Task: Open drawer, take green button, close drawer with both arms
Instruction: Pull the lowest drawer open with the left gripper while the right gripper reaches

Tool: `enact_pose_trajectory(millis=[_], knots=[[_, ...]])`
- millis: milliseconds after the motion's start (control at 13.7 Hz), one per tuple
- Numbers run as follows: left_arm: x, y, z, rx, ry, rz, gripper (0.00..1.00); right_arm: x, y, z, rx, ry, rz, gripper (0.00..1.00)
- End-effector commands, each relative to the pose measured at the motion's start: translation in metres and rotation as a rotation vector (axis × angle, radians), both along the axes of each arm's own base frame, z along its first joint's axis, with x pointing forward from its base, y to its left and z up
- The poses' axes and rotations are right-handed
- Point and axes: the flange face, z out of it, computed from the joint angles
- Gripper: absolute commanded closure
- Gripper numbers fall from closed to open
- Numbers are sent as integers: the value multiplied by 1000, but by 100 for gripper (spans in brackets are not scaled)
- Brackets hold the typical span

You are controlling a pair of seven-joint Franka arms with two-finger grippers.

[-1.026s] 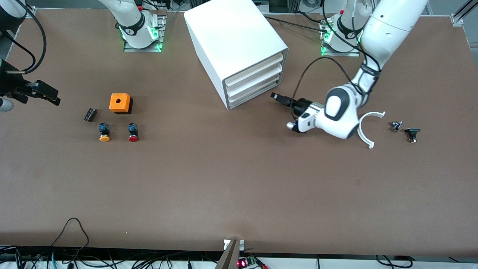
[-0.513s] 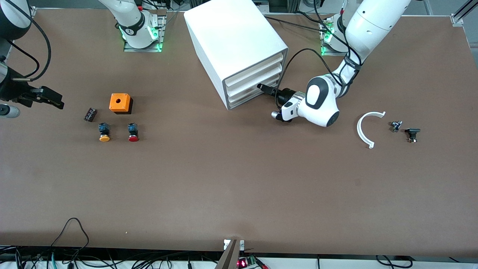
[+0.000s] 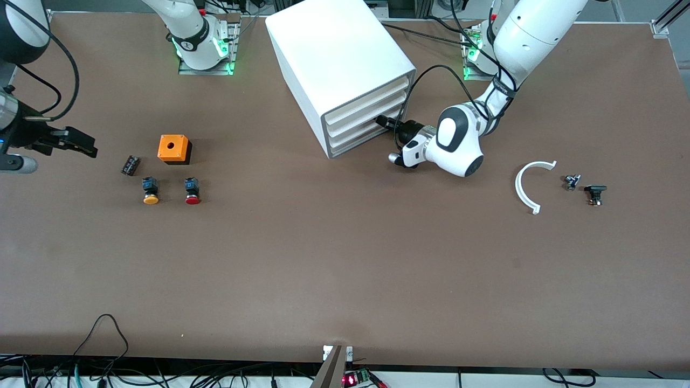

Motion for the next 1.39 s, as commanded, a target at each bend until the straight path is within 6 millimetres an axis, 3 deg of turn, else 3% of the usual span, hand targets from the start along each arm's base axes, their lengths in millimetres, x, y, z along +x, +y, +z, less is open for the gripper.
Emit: enact_pose_trajectory(millis=[0, 220, 513, 659, 952, 1026, 1099, 1319], knots=[[-10, -9, -4, -21, 6, 7, 100, 9, 23, -9, 6, 18, 46, 0], [2, 2, -4, 1, -8, 37, 100, 14, 45, -17, 6, 18, 82, 0], [65, 51, -2, 110, -210, 207, 100, 22, 99, -52, -1, 64, 170, 0], [88, 68, 0, 158, -294, 253, 100, 25, 123, -67, -4, 76, 229, 0], [129, 95, 14, 186, -382, 332, 100, 27, 150, -86, -1, 85, 301, 0], [132, 97, 16, 185, -385, 341, 65, 25, 169, -92, 9, 90, 380, 0], [135, 101, 17, 184, -383, 361, 1, 21, 195, -98, 28, 96, 478, 0], [140, 102, 37, 181, -420, 365, 0, 15, 277, -128, 76, 82, 649, 0]])
